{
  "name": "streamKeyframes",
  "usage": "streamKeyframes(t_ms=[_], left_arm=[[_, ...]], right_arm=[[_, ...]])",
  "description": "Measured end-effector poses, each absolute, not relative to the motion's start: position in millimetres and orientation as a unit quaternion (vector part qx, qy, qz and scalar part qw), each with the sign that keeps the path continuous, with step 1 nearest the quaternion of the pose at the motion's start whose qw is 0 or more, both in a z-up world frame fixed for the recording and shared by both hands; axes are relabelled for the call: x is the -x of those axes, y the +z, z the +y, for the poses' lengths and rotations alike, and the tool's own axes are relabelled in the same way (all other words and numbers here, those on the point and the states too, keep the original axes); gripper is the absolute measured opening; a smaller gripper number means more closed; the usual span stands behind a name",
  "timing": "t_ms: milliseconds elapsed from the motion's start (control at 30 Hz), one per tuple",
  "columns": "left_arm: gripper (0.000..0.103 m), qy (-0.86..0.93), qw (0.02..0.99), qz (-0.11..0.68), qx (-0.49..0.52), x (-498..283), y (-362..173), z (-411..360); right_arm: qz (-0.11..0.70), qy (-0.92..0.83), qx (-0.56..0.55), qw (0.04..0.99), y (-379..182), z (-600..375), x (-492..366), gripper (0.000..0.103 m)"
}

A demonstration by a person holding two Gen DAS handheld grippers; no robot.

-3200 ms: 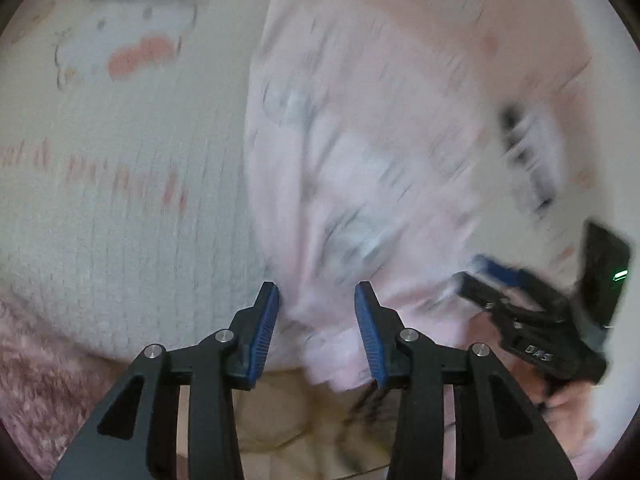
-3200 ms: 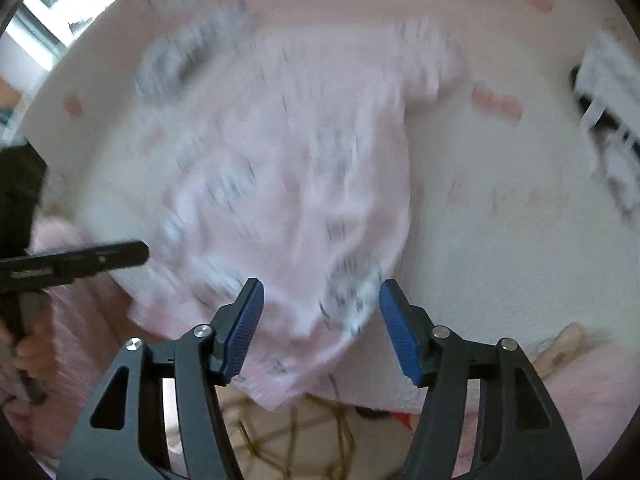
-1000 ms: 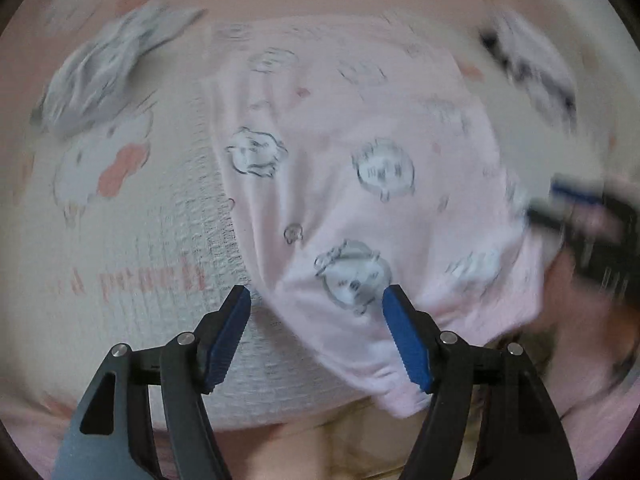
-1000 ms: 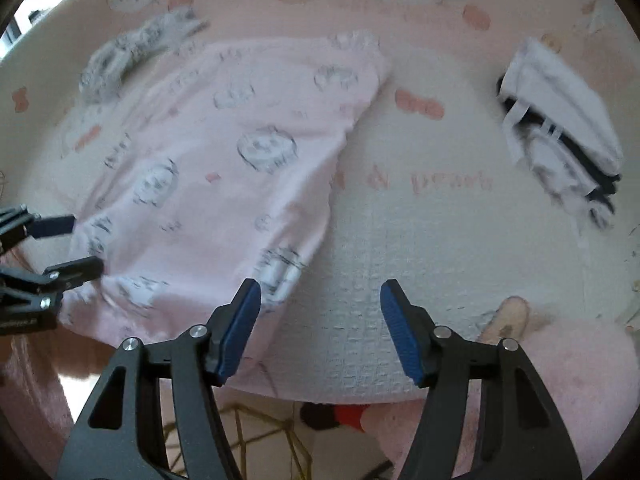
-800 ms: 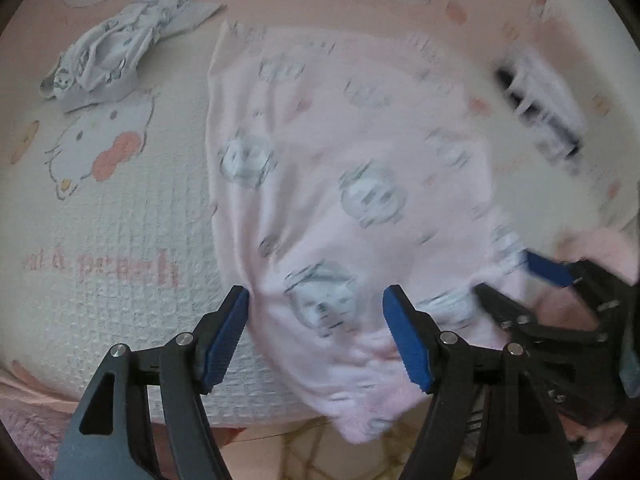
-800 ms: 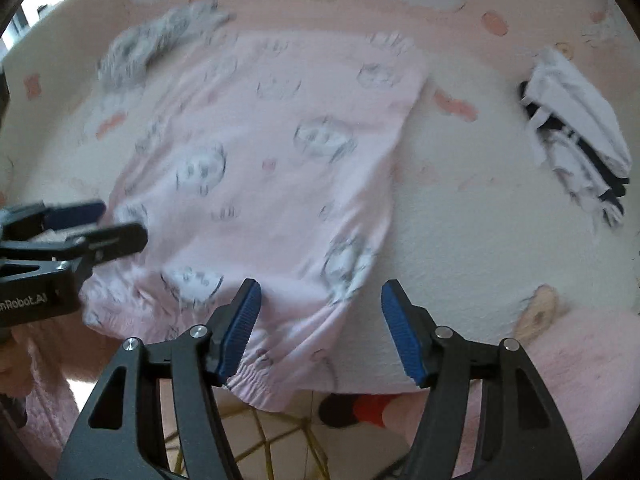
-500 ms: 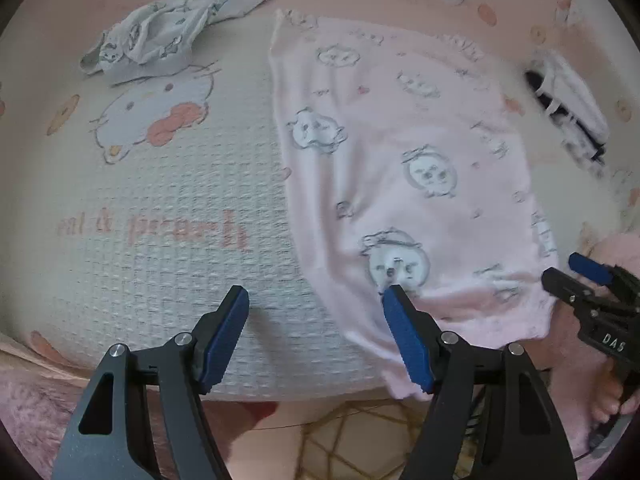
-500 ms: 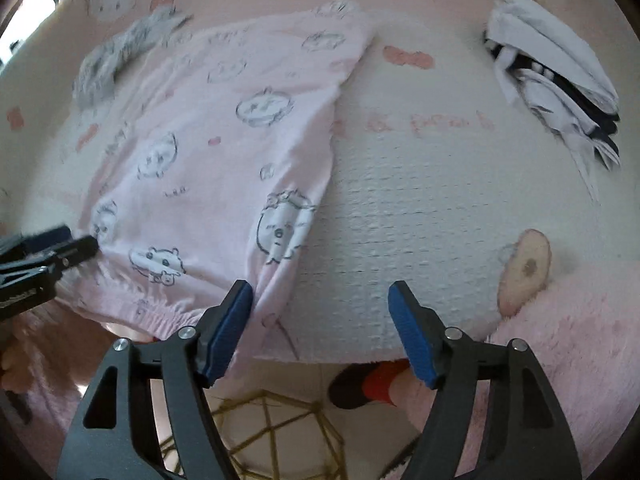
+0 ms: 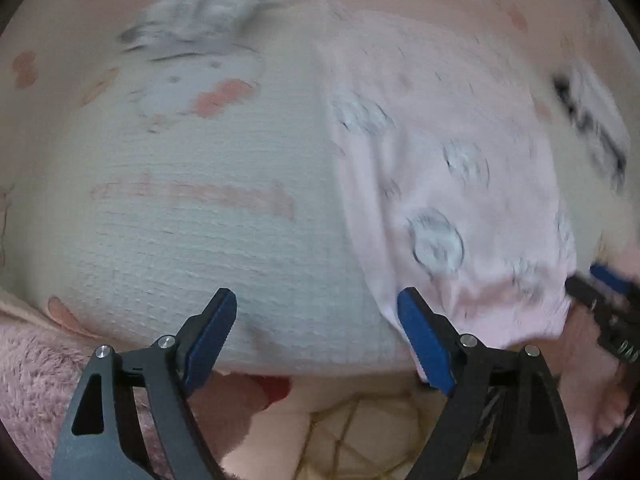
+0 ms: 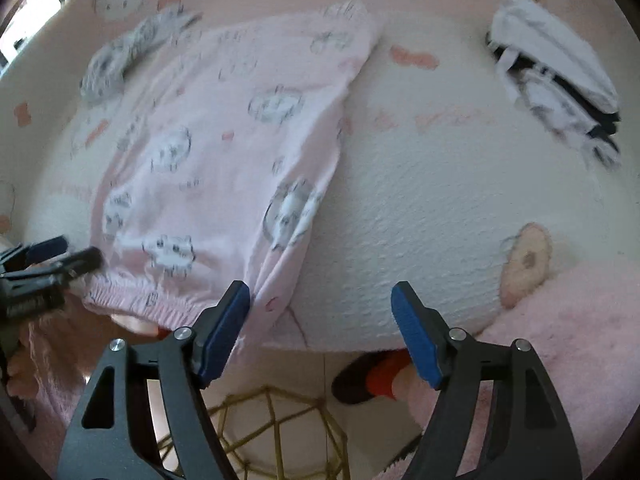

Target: Fold clothes

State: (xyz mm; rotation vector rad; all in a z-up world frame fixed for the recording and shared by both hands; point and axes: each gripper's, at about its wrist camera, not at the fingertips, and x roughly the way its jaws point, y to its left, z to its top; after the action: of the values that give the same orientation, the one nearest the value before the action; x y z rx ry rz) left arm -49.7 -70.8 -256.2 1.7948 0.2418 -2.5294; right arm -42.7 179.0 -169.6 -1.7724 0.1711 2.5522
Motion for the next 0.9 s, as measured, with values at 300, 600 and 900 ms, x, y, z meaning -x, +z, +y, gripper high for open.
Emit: streamKeyframes(t_ms=[300,600,900], left_arm=[[0.085,-0.834,0.047,0.082,-0.543,83.7,-256.3,-50.4],[0.086,-0.827,0.121,0.055,-0.546,87.4,-244.7,-69.1],[0.086,-0.838,0.089,0.012,-0.538,111.4,-263.4,-39.9]], right_arm=[[0.035,0.862,0.501,0.07,-166.8,167.8,89.5,0.075],[-0.024,0.831,0.548,0.097,-196.1,160.6,112.7,0.083],[-0.062,0.85,0.521,0.04,-198.1,124.7,117.3,0.079]])
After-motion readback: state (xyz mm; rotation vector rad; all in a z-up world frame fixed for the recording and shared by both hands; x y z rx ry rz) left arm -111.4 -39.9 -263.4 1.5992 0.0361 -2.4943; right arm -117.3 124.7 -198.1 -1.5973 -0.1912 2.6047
